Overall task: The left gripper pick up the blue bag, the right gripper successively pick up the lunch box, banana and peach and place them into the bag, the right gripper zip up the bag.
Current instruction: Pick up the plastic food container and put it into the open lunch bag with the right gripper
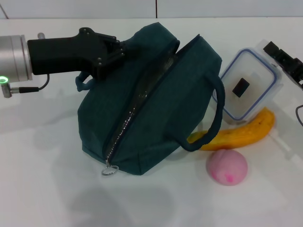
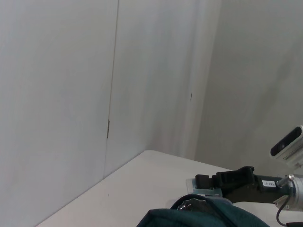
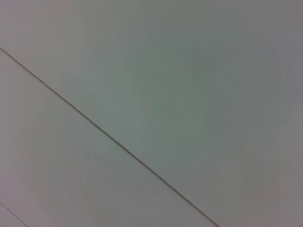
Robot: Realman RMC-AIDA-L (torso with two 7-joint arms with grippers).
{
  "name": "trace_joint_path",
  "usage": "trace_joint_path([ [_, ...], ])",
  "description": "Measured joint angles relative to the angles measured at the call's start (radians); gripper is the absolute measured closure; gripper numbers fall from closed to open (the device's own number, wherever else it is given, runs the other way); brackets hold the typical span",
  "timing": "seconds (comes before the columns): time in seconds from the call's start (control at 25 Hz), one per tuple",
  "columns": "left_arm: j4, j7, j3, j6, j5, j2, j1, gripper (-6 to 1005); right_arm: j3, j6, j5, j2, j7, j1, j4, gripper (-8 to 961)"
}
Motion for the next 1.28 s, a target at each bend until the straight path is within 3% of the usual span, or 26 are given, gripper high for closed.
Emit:
trace_joint_path([
  [0.24, 0.0, 0.0, 0.0, 0.0, 0.0, 0.0, 0.0, 943, -0.001, -0.056, -0.002, -0.011, -0.008, 0.001, 0.015, 859],
  [0.48, 0.029, 0.005, 0.002, 0.003, 0.0, 0.0, 0.007, 943, -0.001, -0.199, -0.002, -0.056, 0.004, 0.025, 0.006, 860],
  [0.6, 0.036, 0.001, 0.003, 0.007, 0.0, 0.0, 0.008, 943, 0.027, -0.238, 0.0, -0.068, 0.005, 0.048, 0.001, 860],
  [0.92, 0.017, 0.001, 0.008, 0.005, 0.005, -0.003, 0.007, 943, 0.101, -0.371, -0.008, -0.067, -0.05, 0.189, -0.032, 861],
  [1.08, 0.016, -0.001, 0.008, 0.004, 0.001, -0.003, 0.009, 943, 0.1, -0.369, -0.059, -0.07, -0.045, 0.249, -0.073, 861],
  [1.28, 0.003, -0.001, 0.008, -0.005, 0.001, -0.003, 0.007, 943, 0.101, -0.347, -0.108, -0.053, -0.044, 0.277, -0.076, 861],
])
